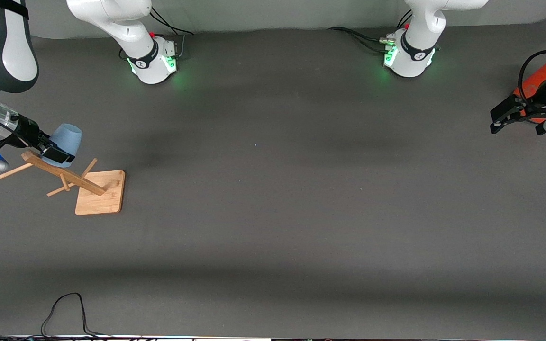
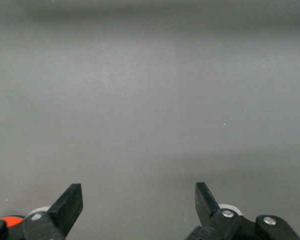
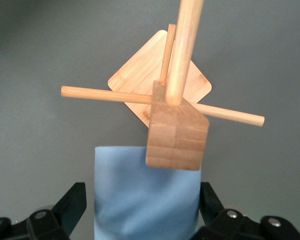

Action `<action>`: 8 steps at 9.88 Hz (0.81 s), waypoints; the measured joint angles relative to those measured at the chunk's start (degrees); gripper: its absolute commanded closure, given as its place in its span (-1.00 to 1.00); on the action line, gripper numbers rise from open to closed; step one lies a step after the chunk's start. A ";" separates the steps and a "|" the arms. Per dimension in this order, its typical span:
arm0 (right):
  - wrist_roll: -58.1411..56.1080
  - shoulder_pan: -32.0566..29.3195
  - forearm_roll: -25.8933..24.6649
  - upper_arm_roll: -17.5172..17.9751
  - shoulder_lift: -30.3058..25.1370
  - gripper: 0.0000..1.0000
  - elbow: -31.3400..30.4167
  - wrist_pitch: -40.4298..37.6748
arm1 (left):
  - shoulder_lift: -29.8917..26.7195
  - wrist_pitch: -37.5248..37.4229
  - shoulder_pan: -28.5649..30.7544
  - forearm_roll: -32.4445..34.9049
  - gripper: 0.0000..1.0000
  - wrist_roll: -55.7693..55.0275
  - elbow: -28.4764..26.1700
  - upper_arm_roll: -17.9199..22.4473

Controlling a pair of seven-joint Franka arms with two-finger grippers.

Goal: Rotate and upright cup with both arms
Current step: 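Close the right gripper around the light blue cup's base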

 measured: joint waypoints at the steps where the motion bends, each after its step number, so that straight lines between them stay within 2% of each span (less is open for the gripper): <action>1: 0.02 0.00 0.00 -0.11 0.00 -0.77 -0.12 0.03 | 0.00 0.00 0.00 0.00 -1.00 0.00 0.00 0.00; 3: 0.02 -0.01 0.00 -0.91 0.00 -0.31 -0.13 0.04 | 0.03 0.00 0.00 0.00 -1.00 0.00 0.00 0.00; 8: 0.02 0.10 0.01 -1.40 -0.56 -0.30 -0.13 0.00 | 0.23 0.00 0.00 0.00 -1.00 0.00 0.00 0.09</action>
